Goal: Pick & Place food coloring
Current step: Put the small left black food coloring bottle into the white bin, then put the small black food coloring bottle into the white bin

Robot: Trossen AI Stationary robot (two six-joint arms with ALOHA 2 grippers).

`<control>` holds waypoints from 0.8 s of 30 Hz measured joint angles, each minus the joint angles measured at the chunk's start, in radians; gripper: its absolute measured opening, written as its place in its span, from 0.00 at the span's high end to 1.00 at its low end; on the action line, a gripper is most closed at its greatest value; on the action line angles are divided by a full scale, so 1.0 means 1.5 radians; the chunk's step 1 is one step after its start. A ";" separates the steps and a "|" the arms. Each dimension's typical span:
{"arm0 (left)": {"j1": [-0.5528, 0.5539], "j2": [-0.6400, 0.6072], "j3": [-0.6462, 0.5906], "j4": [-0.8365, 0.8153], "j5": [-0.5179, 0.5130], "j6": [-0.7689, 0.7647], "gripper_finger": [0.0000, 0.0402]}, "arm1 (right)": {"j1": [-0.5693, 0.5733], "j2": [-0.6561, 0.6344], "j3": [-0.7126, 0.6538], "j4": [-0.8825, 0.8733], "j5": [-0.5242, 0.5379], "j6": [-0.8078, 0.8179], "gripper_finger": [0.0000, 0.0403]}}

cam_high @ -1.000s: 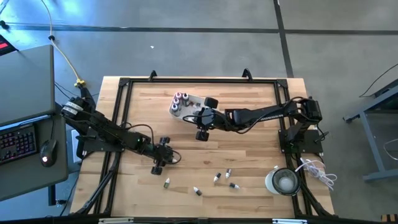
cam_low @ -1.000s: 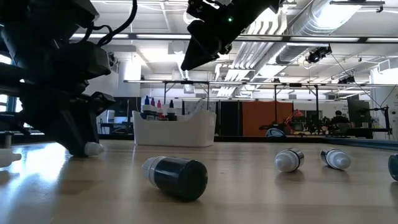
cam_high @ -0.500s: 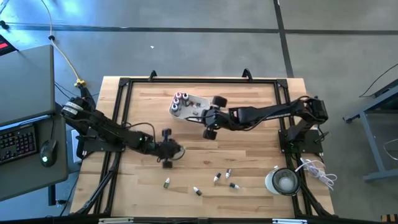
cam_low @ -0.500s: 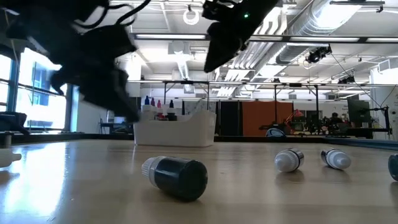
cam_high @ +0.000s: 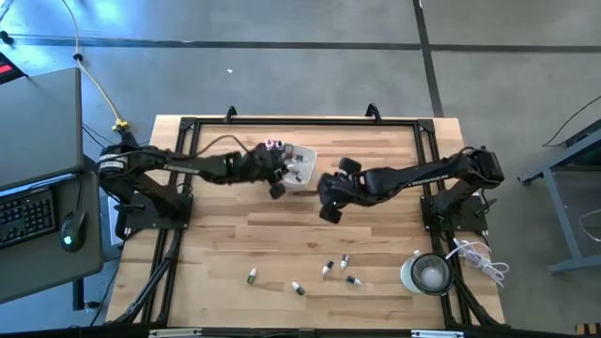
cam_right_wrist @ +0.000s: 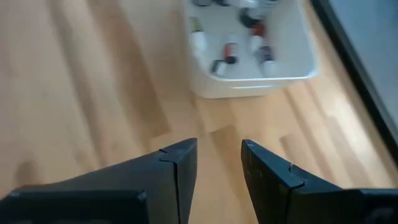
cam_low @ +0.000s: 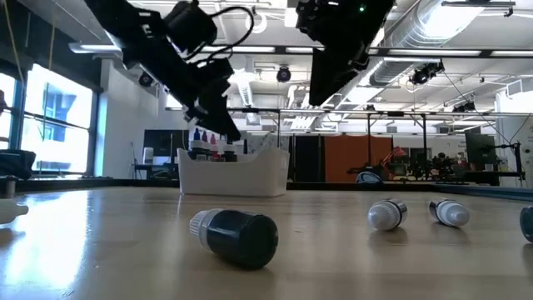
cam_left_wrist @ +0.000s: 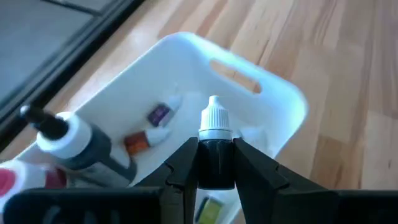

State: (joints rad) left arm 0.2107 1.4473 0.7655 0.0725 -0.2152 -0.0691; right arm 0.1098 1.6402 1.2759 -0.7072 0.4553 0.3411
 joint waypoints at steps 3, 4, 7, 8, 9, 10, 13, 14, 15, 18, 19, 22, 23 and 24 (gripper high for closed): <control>0.039 0.019 0.001 0.030 0.041 0.027 0.79 | 0.028 0.000 -0.020 0.014 -0.002 -0.020 0.71; 0.047 0.026 0.001 0.029 0.046 0.030 0.79 | 0.037 0.000 -0.033 0.035 -0.005 -0.027 0.71; 0.065 0.042 0.001 0.051 0.051 0.042 0.79 | 0.062 0.001 -0.080 0.107 -0.040 -0.047 0.71; 0.067 0.048 0.001 0.055 0.053 0.046 0.79 | 0.070 0.001 -0.096 0.126 -0.057 -0.054 0.71; 0.067 0.052 0.001 0.053 0.052 0.047 0.78 | 0.078 0.001 -0.112 0.155 -0.077 -0.057 0.71; 0.067 0.056 0.000 0.053 0.050 0.051 0.77 | 0.086 0.001 -0.131 0.190 -0.098 -0.055 0.71; 0.064 0.058 0.000 0.062 0.056 0.063 0.72 | 0.105 0.001 -0.185 0.268 -0.153 -0.012 0.70; 0.064 0.058 0.000 0.064 0.065 0.065 0.69 | 0.110 0.001 -0.198 0.295 -0.166 0.002 0.69; 0.064 0.058 0.000 0.069 0.069 0.066 0.66 | 0.114 0.001 -0.211 0.324 -0.177 0.012 0.69; 0.064 0.058 0.005 0.074 0.069 0.076 0.59 | 0.126 0.001 -0.246 0.371 -0.189 0.027 0.65; 0.065 0.058 0.009 0.069 0.068 0.079 0.57 | 0.132 0.001 -0.254 0.388 -0.189 0.027 0.63; 0.064 0.048 0.035 0.050 0.078 0.081 0.53 | 0.154 0.000 -0.271 0.449 -0.181 0.002 0.59; 0.064 0.041 0.047 0.036 0.091 0.082 0.52 | 0.162 0.000 -0.277 0.458 -0.181 -0.016 0.57; 0.063 0.035 0.060 0.022 0.104 0.084 0.52 | 0.172 0.000 -0.283 0.463 -0.184 -0.040 0.56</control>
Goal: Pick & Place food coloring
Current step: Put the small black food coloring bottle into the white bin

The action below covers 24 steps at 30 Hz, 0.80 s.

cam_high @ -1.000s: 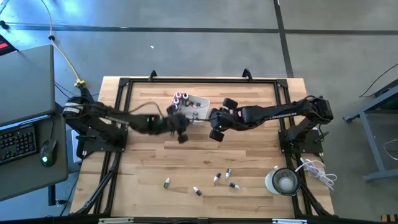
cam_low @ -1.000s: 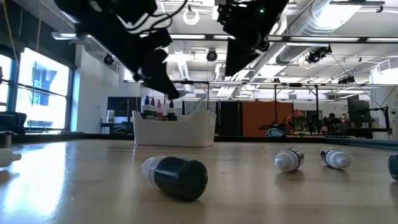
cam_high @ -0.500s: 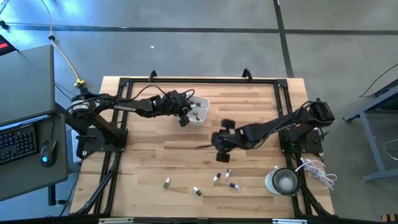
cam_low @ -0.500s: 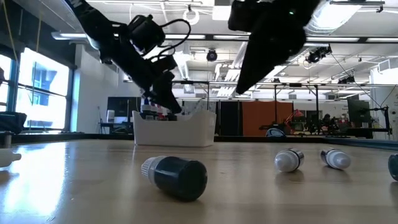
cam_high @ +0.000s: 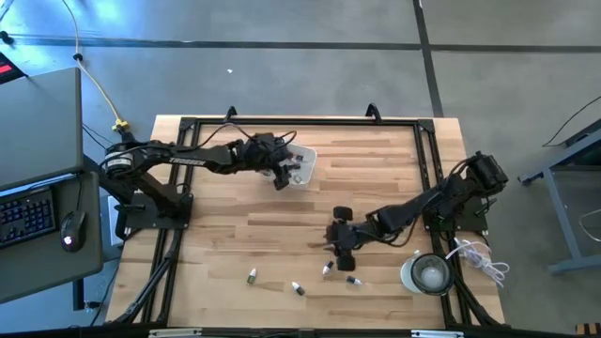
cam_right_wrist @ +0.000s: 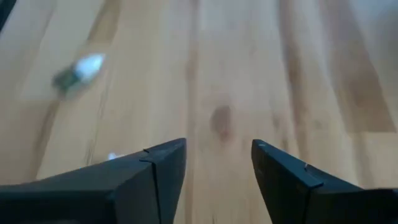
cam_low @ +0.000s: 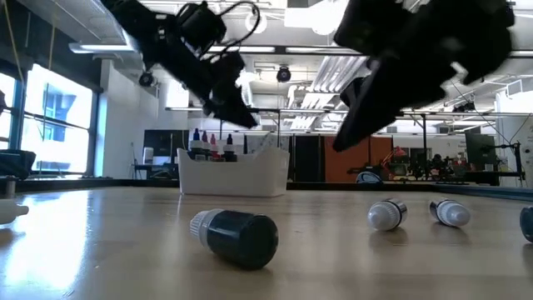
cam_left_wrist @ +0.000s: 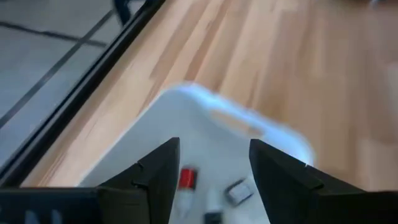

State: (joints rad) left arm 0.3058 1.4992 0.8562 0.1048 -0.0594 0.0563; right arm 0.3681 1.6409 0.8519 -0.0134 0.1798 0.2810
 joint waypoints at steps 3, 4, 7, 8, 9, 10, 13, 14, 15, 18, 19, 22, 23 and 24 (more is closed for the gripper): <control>0.000 -0.024 0.045 -0.061 0.029 0.000 0.52 | 0.032 0.000 -0.014 0.021 -0.026 -0.085 0.54; 0.000 -0.031 0.060 -0.075 0.037 0.000 0.52 | 0.042 0.000 -0.020 0.029 -0.033 -0.107 0.54; 0.000 -0.043 0.096 -0.108 0.062 0.000 0.52 | 0.064 0.000 -0.044 0.058 -0.018 -0.139 0.53; 0.000 -0.045 0.105 -0.111 0.070 0.000 0.52 | 0.066 0.000 -0.054 0.086 -0.009 -0.135 0.53; 0.000 -0.045 0.113 -0.113 0.075 0.000 0.52 | 0.065 0.000 -0.065 0.116 -0.003 -0.125 0.53; 0.000 -0.045 0.121 -0.112 0.082 0.000 0.52 | 0.065 0.000 -0.077 0.142 -0.002 -0.112 0.53; 0.000 -0.045 0.139 -0.110 0.091 0.012 0.52 | 0.065 0.012 -0.106 0.207 -0.002 -0.090 0.53; 0.000 -0.045 0.142 -0.111 0.091 0.022 0.52 | 0.065 0.019 -0.112 0.224 -0.005 -0.090 0.53; 0.000 -0.045 0.144 -0.109 0.091 0.030 0.52 | 0.065 0.029 -0.114 0.235 -0.014 -0.090 0.53; 0.001 -0.045 0.145 -0.101 0.091 0.033 0.52 | 0.065 0.063 -0.114 0.259 -0.039 -0.098 0.53; 0.001 -0.045 0.145 -0.102 0.090 0.033 0.52 | 0.065 0.074 -0.115 0.263 -0.040 -0.103 0.53; 0.001 -0.045 0.145 -0.105 0.090 0.033 0.52 | 0.064 0.106 -0.106 0.267 -0.048 -0.104 0.53; 0.001 -0.045 0.145 -0.106 0.090 0.033 0.52 | 0.064 0.117 -0.103 0.267 -0.051 -0.104 0.53; 0.001 -0.045 0.145 -0.106 0.090 0.034 0.52 | 0.064 0.128 -0.101 0.273 -0.048 -0.105 0.53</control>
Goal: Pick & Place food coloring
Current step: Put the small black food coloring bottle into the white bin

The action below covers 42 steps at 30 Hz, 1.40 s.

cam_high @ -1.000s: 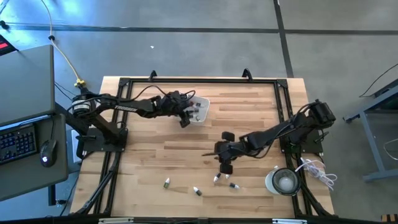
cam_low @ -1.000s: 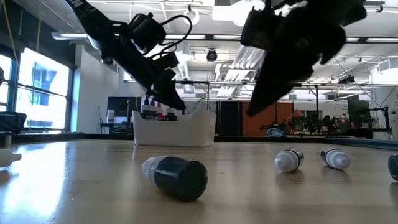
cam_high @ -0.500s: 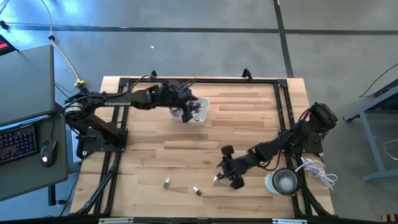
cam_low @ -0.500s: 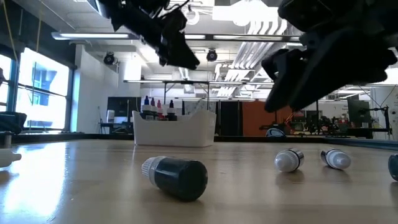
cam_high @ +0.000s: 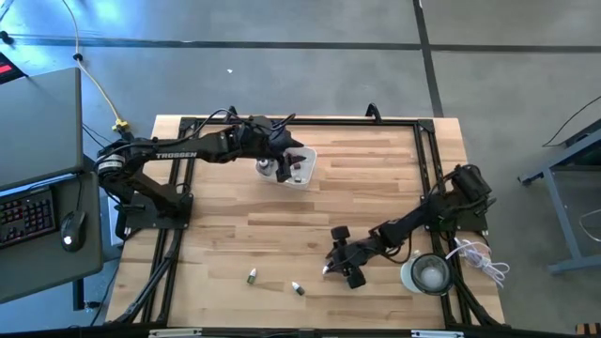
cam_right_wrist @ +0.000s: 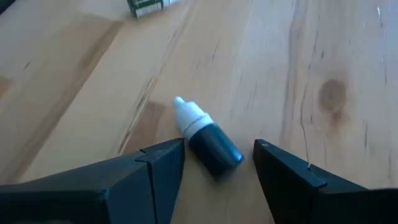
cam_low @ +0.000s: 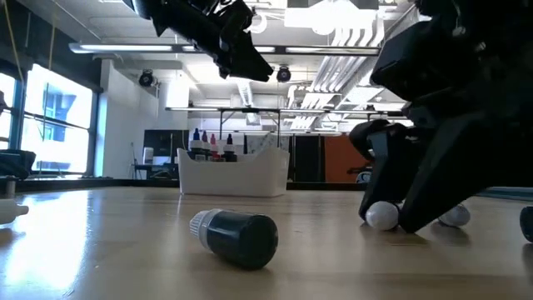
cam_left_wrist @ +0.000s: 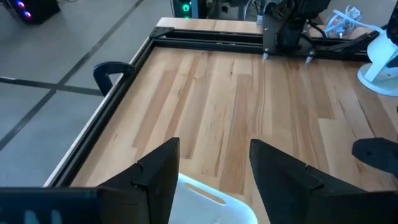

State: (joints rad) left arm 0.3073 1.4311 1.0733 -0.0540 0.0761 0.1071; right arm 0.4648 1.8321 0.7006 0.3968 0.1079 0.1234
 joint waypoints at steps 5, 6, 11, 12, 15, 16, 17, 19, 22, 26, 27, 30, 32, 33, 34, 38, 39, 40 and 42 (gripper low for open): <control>0.000 0.000 0.000 0.001 0.000 0.001 0.52 | 0.000 0.029 0.002 0.001 0.026 -0.021 0.54; 0.000 0.000 0.000 0.001 0.000 0.001 0.52 | 0.000 0.031 0.003 0.001 0.024 -0.028 0.55; 0.000 -0.001 0.000 0.004 0.006 0.051 0.52 | -0.005 0.033 0.003 0.004 -0.004 -0.032 0.64; 0.000 -0.005 0.000 0.002 0.005 0.077 0.52 | -0.009 0.033 0.003 0.007 -0.015 -0.028 0.66; 0.000 -0.033 0.019 -0.013 -0.021 0.112 0.52 | -0.019 0.034 0.002 0.020 -0.033 -0.006 0.72; 0.000 -0.047 0.030 -0.026 -0.026 0.117 0.52 | -0.023 0.034 0.002 0.034 -0.035 -0.002 0.74; 0.000 -0.063 0.043 -0.043 -0.028 0.121 0.52 | -0.026 0.035 0.002 0.047 -0.035 -0.002 0.76; 0.000 -0.097 0.069 -0.093 -0.033 0.123 0.52 | -0.032 0.037 0.001 0.073 -0.038 -0.023 0.79; 0.000 -0.147 0.109 -0.162 -0.045 0.123 0.52 | -0.043 0.040 0.005 0.100 0.021 -0.086 0.81; 0.000 -0.207 0.133 -0.213 -0.058 0.123 0.52 | -0.084 0.040 0.058 0.127 0.199 -0.150 0.81; 0.000 -0.218 0.133 -0.215 -0.058 0.123 0.52 | -0.099 0.040 0.077 0.141 0.237 -0.173 0.81; 0.000 -0.245 0.134 -0.235 -0.058 0.123 0.52 | -0.159 0.039 0.147 0.174 0.314 -0.206 0.80; 0.000 -0.255 0.135 -0.245 -0.058 0.123 0.52 | -0.208 0.038 0.196 0.160 0.324 -0.185 0.80; 0.000 -0.259 0.134 -0.261 -0.058 0.122 0.52 | -0.235 0.038 0.222 0.131 0.310 -0.174 0.80; 0.000 -0.260 0.134 -0.273 -0.059 0.119 0.52 | -0.260 0.038 0.247 0.086 0.284 -0.168 0.80; 0.000 -0.258 0.134 -0.327 -0.062 0.118 0.52 | -0.344 0.038 0.331 -0.144 0.219 -0.133 0.80; 0.000 -0.256 0.134 -0.334 -0.063 0.118 0.52 | -0.360 0.038 0.342 -0.185 0.213 -0.130 0.80; 0.000 -0.254 0.134 -0.338 -0.063 0.118 0.52 | -0.375 0.038 0.351 -0.218 0.201 -0.135 0.80; 0.000 -0.251 0.133 -0.341 -0.063 0.118 0.52 | -0.401 0.038 0.360 -0.267 0.162 -0.162 0.80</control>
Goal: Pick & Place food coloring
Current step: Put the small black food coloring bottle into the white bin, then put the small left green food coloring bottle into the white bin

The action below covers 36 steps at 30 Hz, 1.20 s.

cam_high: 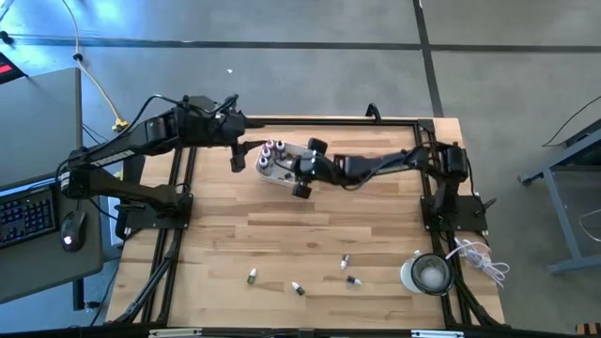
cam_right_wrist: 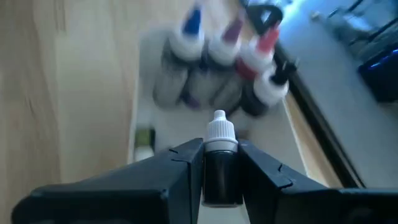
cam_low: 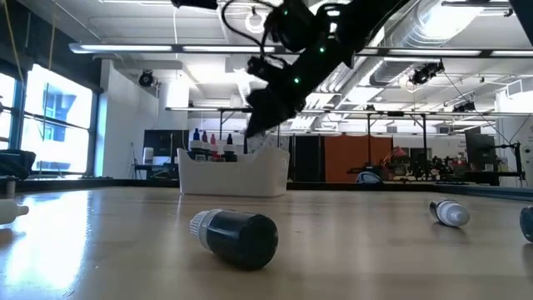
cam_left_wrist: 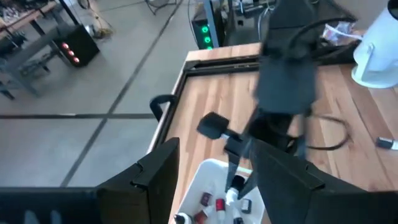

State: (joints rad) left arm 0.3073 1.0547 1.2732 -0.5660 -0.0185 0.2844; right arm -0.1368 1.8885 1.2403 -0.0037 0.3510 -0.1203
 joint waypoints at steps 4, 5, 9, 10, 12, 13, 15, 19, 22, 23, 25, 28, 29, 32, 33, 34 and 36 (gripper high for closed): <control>0.000 0.015 -0.001 0.001 0.000 0.000 0.52 | -0.036 0.000 -0.006 -0.022 -0.056 -0.025 0.77; 0.000 0.019 -0.001 0.002 -0.001 0.000 0.52 | -0.043 -0.001 -0.010 -0.021 -0.058 -0.028 0.76; 0.000 0.030 0.000 -0.003 0.000 -0.001 0.52 | -0.058 -0.001 -0.019 -0.024 -0.043 -0.040 0.68; 0.000 0.031 0.000 -0.010 0.005 -0.001 0.52 | -0.060 -0.001 -0.019 -0.023 -0.043 -0.047 0.66; 0.000 0.033 0.000 -0.035 0.039 -0.003 0.52 | -0.061 -0.001 -0.019 -0.017 -0.043 -0.058 0.62; 0.000 0.034 0.000 -0.050 0.068 -0.006 0.52 | -0.058 -0.001 -0.019 -0.012 -0.042 -0.059 0.61; 0.000 0.034 0.000 -0.092 0.127 -0.013 0.52 | -0.052 -0.001 -0.019 -0.001 -0.042 -0.060 0.58; -0.030 0.032 -0.047 -0.124 0.228 -0.055 0.52 | -0.033 -0.001 -0.019 0.000 -0.040 -0.076 0.56; -0.084 0.032 -0.102 -0.134 0.235 -0.149 0.52 | -0.015 -0.001 -0.019 0.000 -0.011 -0.099 0.56; -0.108 0.031 -0.120 -0.138 0.232 -0.196 0.52 | -0.008 -0.001 -0.019 -0.001 0.001 -0.104 0.56; -0.154 0.032 -0.154 -0.142 0.214 -0.291 0.52 | 0.006 -0.001 -0.019 -0.001 0.025 -0.107 0.56; -0.230 0.033 -0.199 -0.146 0.169 -0.407 0.52 | 0.022 -0.001 -0.018 0.000 0.045 -0.108 0.56; -0.254 0.033 -0.212 -0.146 0.152 -0.446 0.52 | 0.026 -0.002 -0.018 0.000 0.046 -0.108 0.56; -0.328 0.033 -0.244 -0.146 0.094 -0.559 0.52 | 0.035 -0.002 -0.018 0.001 0.046 -0.108 0.56; -0.352 0.033 -0.252 -0.144 0.071 -0.596 0.52 | 0.037 -0.002 -0.018 0.001 0.046 -0.108 0.56; -0.376 0.033 -0.259 -0.142 0.051 -0.629 0.52 | 0.037 -0.002 -0.018 0.001 0.046 -0.108 0.56; -0.421 0.038 -0.272 -0.130 0.015 -0.681 0.52 | 0.037 -0.002 -0.018 0.001 0.046 -0.108 0.56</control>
State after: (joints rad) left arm -0.3239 1.1119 0.8646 -0.7611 0.0047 -0.7365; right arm -0.0818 1.8858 1.2129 -0.0020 0.4201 -0.2817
